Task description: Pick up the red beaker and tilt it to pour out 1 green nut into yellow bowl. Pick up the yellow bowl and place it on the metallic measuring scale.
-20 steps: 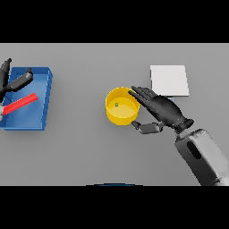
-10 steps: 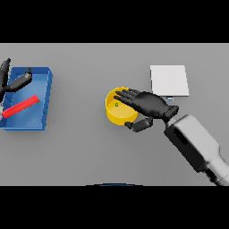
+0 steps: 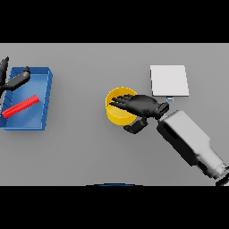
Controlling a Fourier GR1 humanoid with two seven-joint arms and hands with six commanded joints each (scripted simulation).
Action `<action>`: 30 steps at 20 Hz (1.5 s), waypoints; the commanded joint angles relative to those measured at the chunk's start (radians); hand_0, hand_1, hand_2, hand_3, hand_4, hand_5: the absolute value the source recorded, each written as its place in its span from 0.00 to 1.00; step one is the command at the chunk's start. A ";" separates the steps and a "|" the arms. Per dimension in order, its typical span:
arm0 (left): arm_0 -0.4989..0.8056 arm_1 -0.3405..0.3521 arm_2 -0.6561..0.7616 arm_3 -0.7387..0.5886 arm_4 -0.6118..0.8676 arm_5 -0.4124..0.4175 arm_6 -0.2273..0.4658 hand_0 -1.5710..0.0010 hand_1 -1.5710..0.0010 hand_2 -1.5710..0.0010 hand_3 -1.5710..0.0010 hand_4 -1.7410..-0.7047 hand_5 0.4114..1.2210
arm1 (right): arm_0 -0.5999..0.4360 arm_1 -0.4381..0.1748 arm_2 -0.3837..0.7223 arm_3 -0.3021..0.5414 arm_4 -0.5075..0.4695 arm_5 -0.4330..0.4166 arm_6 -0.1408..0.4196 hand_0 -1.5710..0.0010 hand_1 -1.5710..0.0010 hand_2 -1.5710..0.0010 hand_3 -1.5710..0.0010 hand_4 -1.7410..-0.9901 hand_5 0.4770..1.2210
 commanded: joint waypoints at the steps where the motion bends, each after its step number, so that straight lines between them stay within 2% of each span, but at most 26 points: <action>1: -0.005 0.004 0.000 -0.006 -0.002 0.000 0.007 1.00 1.00 1.00 1.00 0.91 0.40 | 0.003 -0.004 0.009 0.004 0.006 0.006 -0.006 1.00 1.00 1.00 1.00 0.59 0.26; 3: 0.008 0.016 0.000 -0.015 0.001 -0.007 -0.002 1.00 1.00 1.00 1.00 0.91 0.40 | -0.021 -0.004 0.019 0.023 0.014 0.024 -0.004 1.00 1.00 1.00 1.00 0.58 0.27; 6: 0.002 -0.001 -0.005 0.003 -0.008 0.004 0.001 1.00 1.00 1.00 1.00 0.91 0.39 | -0.039 0.009 0.033 0.032 0.024 0.035 0.009 1.00 1.00 1.00 1.00 0.58 0.32; 7: 0.002 0.001 -0.002 0.005 -0.008 0.005 -0.010 1.00 1.00 1.00 1.00 0.91 0.39 | -0.032 0.009 0.043 0.035 0.032 0.029 0.005 1.00 1.00 1.00 0.99 0.58 0.34; 9: -0.002 0.010 0.003 0.000 -0.003 -0.005 -0.019 1.00 1.00 1.00 1.00 0.92 0.39 | -0.035 0.019 0.052 0.038 0.039 0.044 0.034 0.99 0.97 0.96 0.94 0.54 0.41; 10: 0.003 0.006 0.001 -0.003 -0.005 0.001 -0.018 1.00 1.00 1.00 1.00 0.92 0.39 | -0.040 0.014 0.056 0.035 0.046 0.046 0.036 0.94 0.93 0.91 0.90 0.50 0.46; 11: 0.001 -0.006 -0.004 -0.001 -0.008 0.009 -0.010 1.00 1.00 1.00 1.00 0.91 0.38 | -0.033 0.009 0.064 0.031 0.051 0.042 0.025 0.84 0.85 0.85 0.84 0.47 0.57; 12: -0.009 -0.003 -0.001 0.004 -0.011 0.010 -0.010 1.00 1.00 1.00 1.00 0.91 0.38 | -0.036 0.016 0.068 0.032 0.052 0.048 0.028 0.68 0.72 0.75 0.77 0.42 0.66; 13: -0.002 0.005 0.004 -0.007 -0.002 0.005 -0.010 1.00 1.00 1.00 1.00 0.91 0.39 | -0.035 0.006 0.065 0.034 0.049 0.055 0.018 0.54 0.58 0.60 0.70 0.34 0.72; 14: -0.005 0.005 0.002 -0.008 -0.004 0.003 -0.002 1.00 1.00 1.00 1.00 0.91 0.39 | -0.043 0.000 0.062 0.027 0.036 0.089 0.013 0.43 0.46 0.48 0.62 0.28 0.78; 15: 0.001 0.009 0.005 -0.016 0.002 0.003 -0.007 1.00 1.00 1.00 1.00 0.91 0.39 | -0.051 0.008 0.064 0.031 0.033 0.108 0.029 0.35 0.37 0.39 0.56 0.23 0.82; 16: -0.004 0.005 0.001 -0.014 -0.002 0.008 0.011 1.00 1.00 1.00 1.00 0.91 0.39 | -0.049 0.001 0.064 0.026 0.025 0.122 0.028 0.28 0.30 0.31 0.45 0.18 0.86; 17: -0.001 0.011 0.003 -0.017 -0.002 0.006 0.006 1.00 1.00 1.00 1.00 0.91 0.39 | -0.046 0.001 0.065 0.023 0.022 0.123 0.034 0.22 0.24 0.25 0.41 0.15 0.89; 18: -0.001 0.016 0.007 -0.013 0.000 0.003 0.003 1.00 1.00 1.00 1.00 0.91 0.39 | -0.043 -0.003 0.062 0.020 0.014 0.126 0.035 0.18 0.19 0.20 0.35 0.12 0.91; 20: 0.006 0.017 0.007 -0.025 0.005 0.006 0.005 1.00 1.00 1.00 1.00 0.91 0.39 | -0.042 -0.012 0.065 0.011 0.007 0.131 0.036 0.11 0.12 0.16 0.27 0.08 0.94; 22: 0.001 0.003 0.003 -0.008 0.002 0.006 0.005 1.00 1.00 1.00 1.00 0.90 0.39 | -0.043 -0.012 0.069 0.009 0.007 0.121 0.039 0.07 0.08 0.12 0.25 0.05 0.96; 26: 0.015 0.017 0.006 -0.027 0.001 0.012 -0.004 1.00 1.00 1.00 1.00 0.91 0.39 | -0.049 -0.056 0.042 -0.036 -0.024 0.142 0.024 0.03 0.03 0.06 0.24 0.02 0.98; 27: 0.018 0.019 0.004 -0.040 0.003 0.012 -0.007 1.00 1.00 1.00 1.00 0.91 0.39 | -0.050 -0.064 0.032 -0.062 -0.035 0.151 0.035 0.02 0.03 0.05 0.24 0.02 0.99; 30: 0.012 0.023 0.005 -0.033 0.004 0.003 -0.002 1.00 1.00 1.00 1.00 0.91 0.38 | -0.075 -0.100 0.001 -0.133 -0.066 0.203 0.061 0.01 0.01 0.04 0.12 0.01 0.99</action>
